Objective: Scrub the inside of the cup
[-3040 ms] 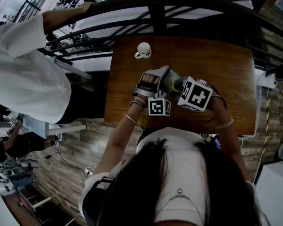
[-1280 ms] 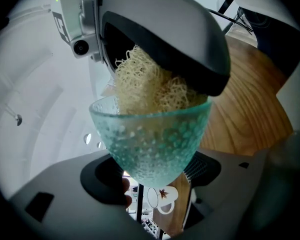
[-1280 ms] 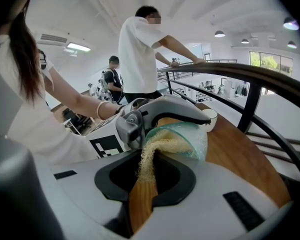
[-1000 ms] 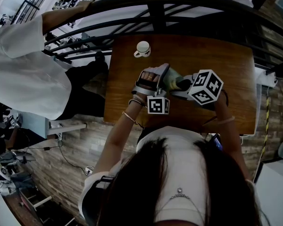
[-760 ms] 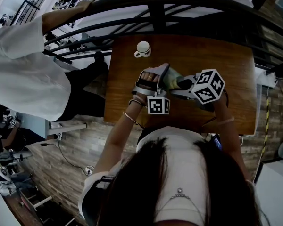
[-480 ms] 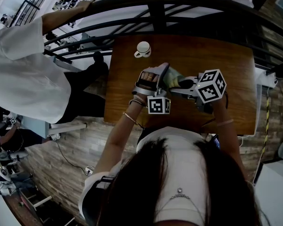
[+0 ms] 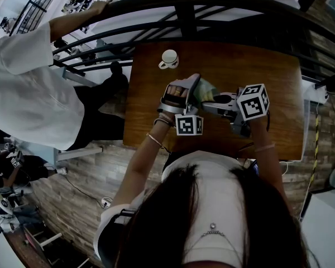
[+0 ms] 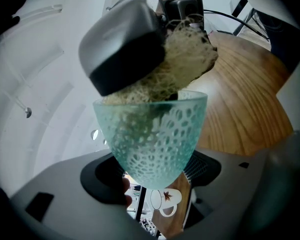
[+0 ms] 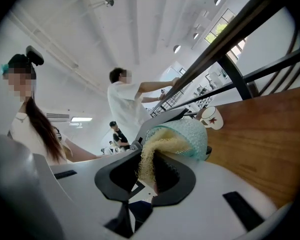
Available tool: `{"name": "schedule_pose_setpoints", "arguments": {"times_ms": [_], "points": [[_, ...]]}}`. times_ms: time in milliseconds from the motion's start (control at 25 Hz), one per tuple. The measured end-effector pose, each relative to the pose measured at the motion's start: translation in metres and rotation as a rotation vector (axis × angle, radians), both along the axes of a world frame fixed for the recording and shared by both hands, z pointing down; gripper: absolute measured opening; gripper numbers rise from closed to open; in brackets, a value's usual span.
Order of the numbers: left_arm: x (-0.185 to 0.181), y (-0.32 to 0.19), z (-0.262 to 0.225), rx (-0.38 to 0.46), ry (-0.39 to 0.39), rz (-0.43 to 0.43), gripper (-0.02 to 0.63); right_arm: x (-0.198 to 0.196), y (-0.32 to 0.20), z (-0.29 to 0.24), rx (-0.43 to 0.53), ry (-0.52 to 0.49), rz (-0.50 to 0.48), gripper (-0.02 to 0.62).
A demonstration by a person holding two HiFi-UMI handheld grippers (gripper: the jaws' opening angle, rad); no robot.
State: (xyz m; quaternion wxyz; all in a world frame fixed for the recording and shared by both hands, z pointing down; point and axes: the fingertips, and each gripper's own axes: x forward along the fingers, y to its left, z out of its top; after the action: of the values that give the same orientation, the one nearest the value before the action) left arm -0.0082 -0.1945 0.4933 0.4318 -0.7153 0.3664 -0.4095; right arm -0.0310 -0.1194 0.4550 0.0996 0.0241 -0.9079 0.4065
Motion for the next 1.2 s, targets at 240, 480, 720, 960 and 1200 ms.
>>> {"name": "schedule_pose_setpoints", "arguments": {"times_ms": [240, 480, 720, 960, 1200], "points": [[0.000, -0.001, 0.003, 0.006, 0.023, -0.004, 0.347, 0.001, -0.004, -0.010, -0.071, -0.105, 0.042, 0.080], [0.000, -0.005, 0.001, 0.005, 0.020, -0.014, 0.347, 0.002, -0.009, -0.013, -0.099, -0.122, 0.064, 0.080], [-0.004, -0.008, 0.008, -0.022, 0.024, -0.033, 0.347, 0.000, -0.011, -0.002, -0.099, -0.077, 0.090, 0.080], [-0.007, -0.010, 0.007, -0.042, 0.052, -0.057, 0.347, 0.002, -0.012, 0.002, -0.085, -0.054, 0.106, 0.080], [-0.009, -0.012, 0.012, -0.083, 0.089, -0.094, 0.347, 0.007, -0.014, 0.006, -0.054, -0.034, 0.124, 0.080]]}}
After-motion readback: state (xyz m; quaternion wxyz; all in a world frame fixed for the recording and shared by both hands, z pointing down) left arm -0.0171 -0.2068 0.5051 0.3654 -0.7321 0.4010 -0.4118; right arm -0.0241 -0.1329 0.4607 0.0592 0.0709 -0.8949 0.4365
